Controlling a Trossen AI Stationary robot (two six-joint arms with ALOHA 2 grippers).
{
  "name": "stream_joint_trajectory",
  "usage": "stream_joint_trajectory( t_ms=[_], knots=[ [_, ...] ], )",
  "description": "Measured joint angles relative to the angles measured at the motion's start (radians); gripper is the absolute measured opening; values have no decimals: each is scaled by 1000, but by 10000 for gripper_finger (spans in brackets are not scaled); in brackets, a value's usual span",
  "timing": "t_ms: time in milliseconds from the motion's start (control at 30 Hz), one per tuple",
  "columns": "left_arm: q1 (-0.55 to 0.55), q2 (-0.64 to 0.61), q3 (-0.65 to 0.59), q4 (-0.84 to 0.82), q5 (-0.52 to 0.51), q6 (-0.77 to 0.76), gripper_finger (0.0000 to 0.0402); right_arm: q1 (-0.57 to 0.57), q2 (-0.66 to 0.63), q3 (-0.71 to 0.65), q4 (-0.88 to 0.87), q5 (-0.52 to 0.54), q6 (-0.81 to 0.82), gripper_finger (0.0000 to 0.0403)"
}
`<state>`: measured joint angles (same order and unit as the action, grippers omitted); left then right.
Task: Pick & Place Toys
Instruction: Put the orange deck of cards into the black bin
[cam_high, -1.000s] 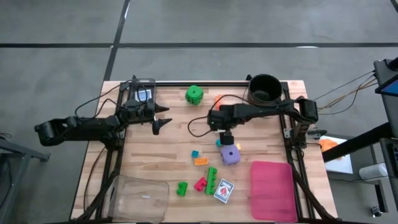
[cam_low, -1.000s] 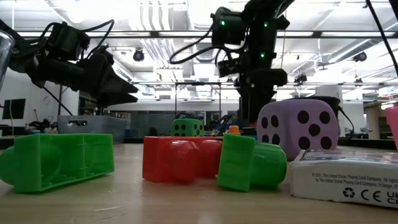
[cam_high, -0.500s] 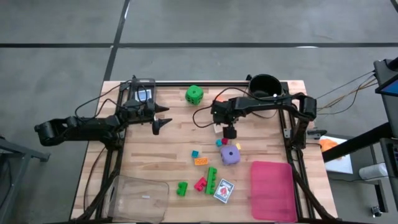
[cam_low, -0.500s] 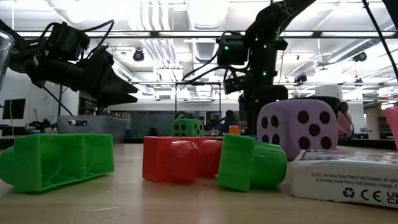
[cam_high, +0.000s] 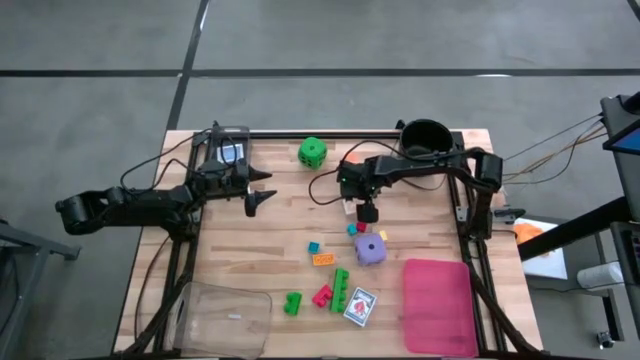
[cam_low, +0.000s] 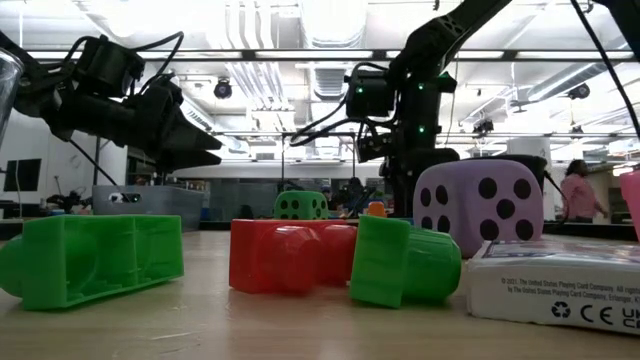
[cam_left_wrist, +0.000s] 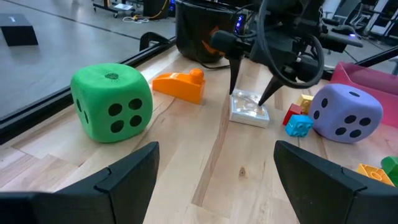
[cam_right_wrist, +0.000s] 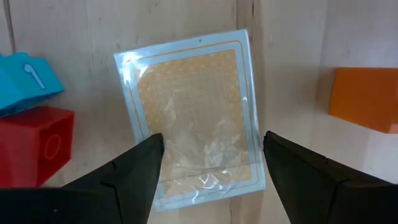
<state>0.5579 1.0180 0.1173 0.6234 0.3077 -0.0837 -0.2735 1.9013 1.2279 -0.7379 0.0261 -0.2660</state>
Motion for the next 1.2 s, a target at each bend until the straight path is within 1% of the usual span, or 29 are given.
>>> stream_joint_trajectory(
  t_ms=[200,433,533,733,967,1100,1200],
  knots=[
    [0,0,0,0,0,0,318,-13,21,0,-11,-49,-7,282],
    [0,0,0,0,-1,0,318,-12,-52,-2,-29,-46,11,282],
    [0,0,0,0,-3,0,318,-11,-89,5,-19,-28,19,282],
    [-1,0,0,-4,-4,0,317,-3,-119,5,-35,-23,49,282],
    [-1,0,0,-8,-4,0,317,49,-79,5,-60,-17,65,282],
    [0,0,0,-15,-4,0,317,68,-49,5,-60,38,60,282],
    [0,0,0,-19,-4,0,317,67,-37,5,-57,45,59,282]
  ],
)
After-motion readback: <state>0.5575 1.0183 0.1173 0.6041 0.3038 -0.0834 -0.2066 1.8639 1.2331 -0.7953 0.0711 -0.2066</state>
